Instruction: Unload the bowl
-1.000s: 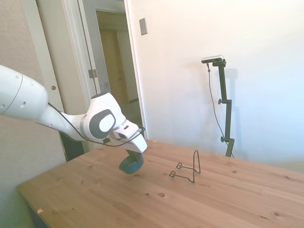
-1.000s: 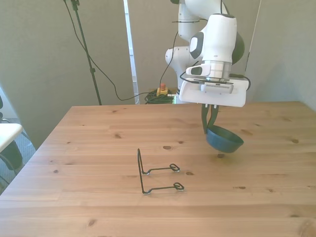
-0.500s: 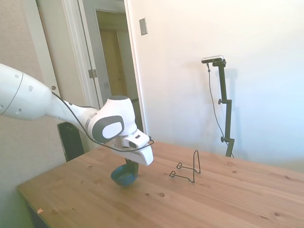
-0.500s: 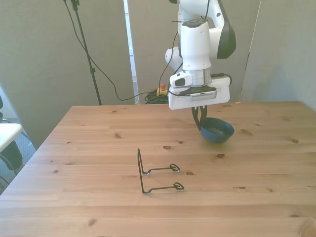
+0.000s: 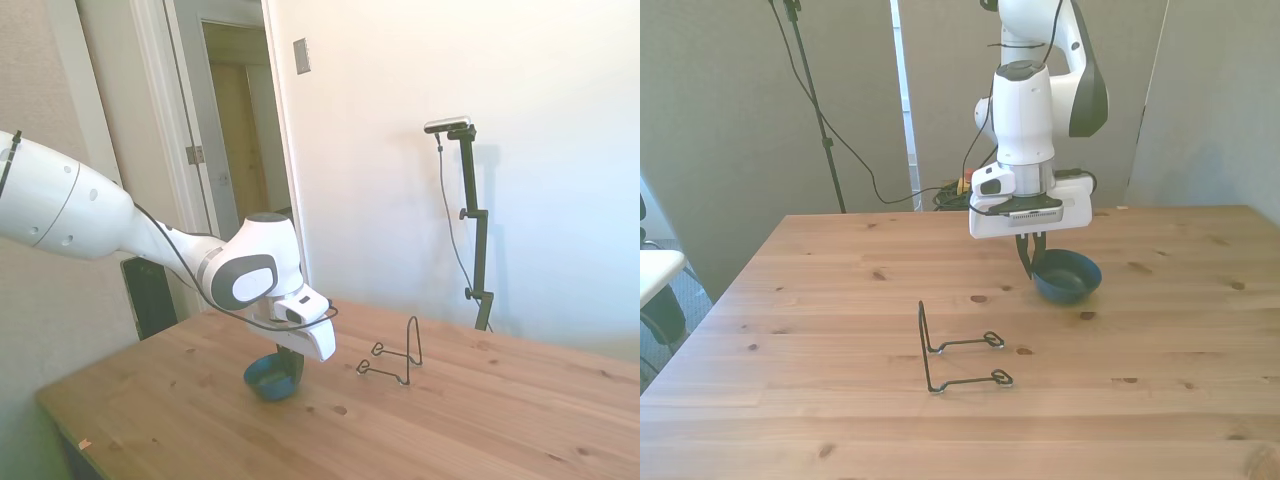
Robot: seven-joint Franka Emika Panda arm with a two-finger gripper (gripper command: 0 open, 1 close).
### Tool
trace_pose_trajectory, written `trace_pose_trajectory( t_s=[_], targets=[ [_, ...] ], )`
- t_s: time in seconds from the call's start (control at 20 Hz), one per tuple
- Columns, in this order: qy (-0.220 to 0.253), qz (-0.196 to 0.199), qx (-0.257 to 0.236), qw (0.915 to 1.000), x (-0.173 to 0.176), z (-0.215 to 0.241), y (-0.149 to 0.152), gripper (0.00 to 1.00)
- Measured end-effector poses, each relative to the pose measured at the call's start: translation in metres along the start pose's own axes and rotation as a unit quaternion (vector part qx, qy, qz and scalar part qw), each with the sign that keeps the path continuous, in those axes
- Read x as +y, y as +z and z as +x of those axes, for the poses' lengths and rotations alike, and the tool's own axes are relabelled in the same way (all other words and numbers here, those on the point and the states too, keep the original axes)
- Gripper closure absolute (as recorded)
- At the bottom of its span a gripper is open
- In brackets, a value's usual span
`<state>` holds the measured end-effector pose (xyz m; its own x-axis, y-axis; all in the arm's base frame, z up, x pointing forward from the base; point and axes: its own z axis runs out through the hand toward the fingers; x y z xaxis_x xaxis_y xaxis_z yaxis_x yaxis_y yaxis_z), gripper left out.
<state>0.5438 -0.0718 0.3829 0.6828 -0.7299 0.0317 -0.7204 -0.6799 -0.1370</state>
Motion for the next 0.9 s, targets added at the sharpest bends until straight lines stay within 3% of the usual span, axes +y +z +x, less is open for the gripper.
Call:
trace_pose_trajectory(
  t_s=[0.5,0.9],
  targets=[
    [0.003,-0.002,0.022,0.9998,-0.004,0.008,-0.016,0.00],
    [0.011,0.015,0.065,0.9977,-0.024,-0.017,-0.094,0.00]
  ],
)
